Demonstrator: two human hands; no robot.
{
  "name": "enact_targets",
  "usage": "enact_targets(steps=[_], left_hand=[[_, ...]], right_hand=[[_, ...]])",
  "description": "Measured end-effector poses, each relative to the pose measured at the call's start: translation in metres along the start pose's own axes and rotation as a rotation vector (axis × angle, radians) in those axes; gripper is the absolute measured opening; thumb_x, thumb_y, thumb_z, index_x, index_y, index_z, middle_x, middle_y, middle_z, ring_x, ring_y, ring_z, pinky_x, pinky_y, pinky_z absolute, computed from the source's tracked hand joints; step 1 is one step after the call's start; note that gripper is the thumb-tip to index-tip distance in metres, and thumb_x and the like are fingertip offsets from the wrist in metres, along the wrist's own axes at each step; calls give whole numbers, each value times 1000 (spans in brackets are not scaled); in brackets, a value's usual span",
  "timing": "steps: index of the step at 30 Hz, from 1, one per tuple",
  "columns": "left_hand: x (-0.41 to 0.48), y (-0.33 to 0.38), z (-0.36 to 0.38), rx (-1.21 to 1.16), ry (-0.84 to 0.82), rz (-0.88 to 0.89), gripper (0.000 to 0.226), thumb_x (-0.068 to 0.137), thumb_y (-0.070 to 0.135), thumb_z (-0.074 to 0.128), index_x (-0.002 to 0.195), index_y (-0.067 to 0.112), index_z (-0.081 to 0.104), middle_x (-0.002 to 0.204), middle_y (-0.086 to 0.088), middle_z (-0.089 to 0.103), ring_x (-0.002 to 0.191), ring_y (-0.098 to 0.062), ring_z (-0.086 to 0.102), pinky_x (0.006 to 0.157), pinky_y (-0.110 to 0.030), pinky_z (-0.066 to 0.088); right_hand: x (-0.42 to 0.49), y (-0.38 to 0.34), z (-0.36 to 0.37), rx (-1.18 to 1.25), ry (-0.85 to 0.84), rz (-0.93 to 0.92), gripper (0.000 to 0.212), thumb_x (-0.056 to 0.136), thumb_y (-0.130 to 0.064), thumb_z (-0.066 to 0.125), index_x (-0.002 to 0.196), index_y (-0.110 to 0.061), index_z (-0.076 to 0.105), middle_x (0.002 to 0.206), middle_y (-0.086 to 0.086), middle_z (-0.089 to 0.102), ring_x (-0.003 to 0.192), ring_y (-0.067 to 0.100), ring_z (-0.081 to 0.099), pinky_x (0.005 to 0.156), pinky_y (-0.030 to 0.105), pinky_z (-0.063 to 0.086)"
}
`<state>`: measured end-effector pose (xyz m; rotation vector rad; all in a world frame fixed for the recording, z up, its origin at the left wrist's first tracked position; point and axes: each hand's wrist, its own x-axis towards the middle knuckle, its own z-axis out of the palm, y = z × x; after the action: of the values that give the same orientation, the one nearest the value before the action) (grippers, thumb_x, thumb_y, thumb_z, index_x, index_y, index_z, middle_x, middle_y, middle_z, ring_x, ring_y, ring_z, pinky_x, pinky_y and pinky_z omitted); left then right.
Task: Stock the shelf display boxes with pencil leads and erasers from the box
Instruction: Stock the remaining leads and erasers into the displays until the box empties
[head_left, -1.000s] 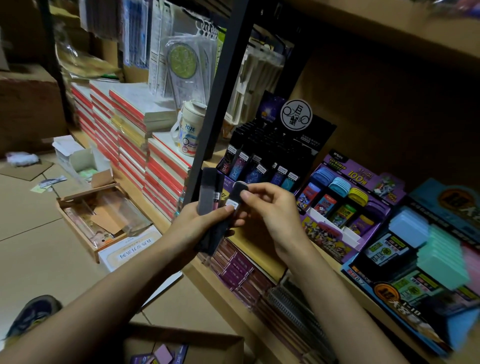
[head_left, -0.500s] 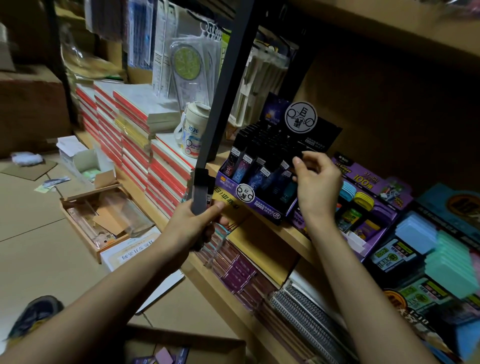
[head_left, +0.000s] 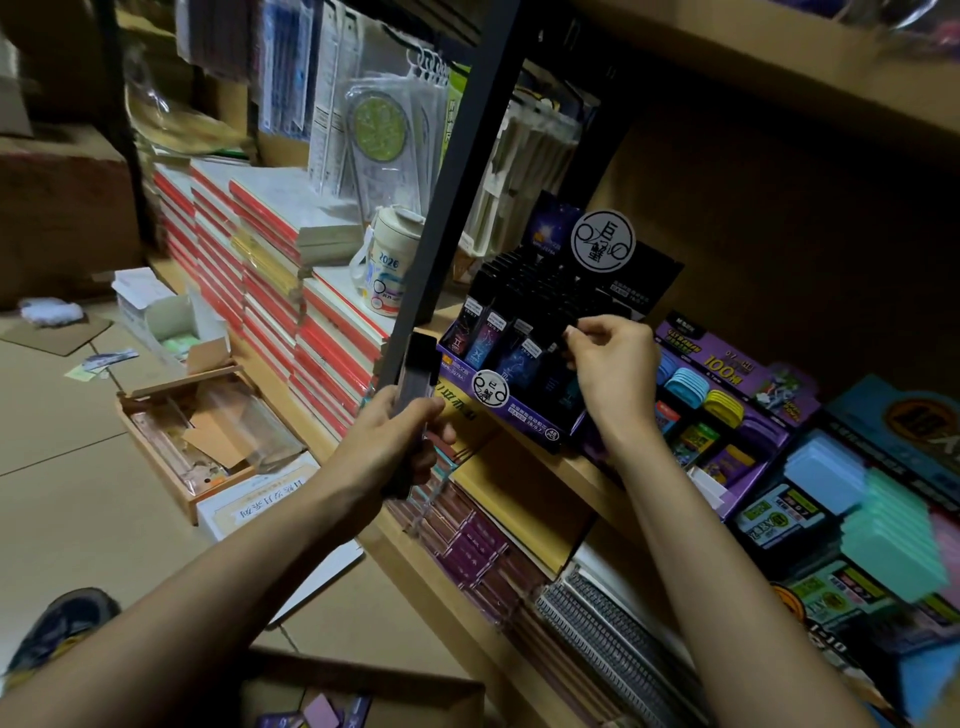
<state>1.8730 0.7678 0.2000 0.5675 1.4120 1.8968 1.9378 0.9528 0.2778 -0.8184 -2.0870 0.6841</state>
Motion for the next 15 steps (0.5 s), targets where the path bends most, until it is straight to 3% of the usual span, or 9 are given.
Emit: enact_targets(steps=[3,5,7,9,11,13,15], left_hand=[[-4,3,4,-46,-43,21,30,98,24,45,114,-1,47,51,6,59,44,-6,48,41,-19,40],[-5,3,5,-99,-48,5,34,98,20,45,119,-7,47,54,5,62,46,-6,53,41,-17,43],[-5,3,4,-144,-61,-4,36,97,18,46,120,-9,45,58,4,65,48,-6,56,43,-17,45],[-5,3,3,-163,-93,-12,33,95,19,48,117,-6,48,64,2,68,52,-6,58,46,-17,48],[-4,2,3,-154,-133,-18,27,92,20,51,108,-1,54,70,0,70,56,-6,59,50,-17,50],[-3,0,3,-157,-176,-21,27,86,24,55,105,5,57,78,-2,71,60,-7,61,52,-18,51],[-3,-3,3,-146,-207,-18,32,83,28,57,108,7,57,83,-3,72,66,-10,64,56,-19,52]], right_hand=[[-9,2,-7,-143,-71,-39,24,90,-24,62,95,-3,70,80,8,68,72,16,63,55,9,43],[-23,3,-11,-221,-28,-97,24,92,-25,59,95,-4,69,77,4,65,65,10,56,50,4,38],[-42,2,-11,-186,-31,-137,22,94,-25,56,95,-6,68,75,3,65,62,12,56,54,7,42],[-58,-5,-7,-4,-193,-49,24,93,-31,55,93,-11,68,75,1,67,66,14,61,60,23,51],[-69,-14,-1,220,-389,100,24,91,-35,56,92,-15,68,78,-3,65,69,6,60,59,21,49],[-75,-21,5,372,-504,186,20,90,-31,59,95,-13,67,79,-2,63,66,4,60,61,17,47],[-79,-26,9,503,-558,251,14,91,-19,60,93,-6,63,74,5,59,59,14,57,60,28,48]])
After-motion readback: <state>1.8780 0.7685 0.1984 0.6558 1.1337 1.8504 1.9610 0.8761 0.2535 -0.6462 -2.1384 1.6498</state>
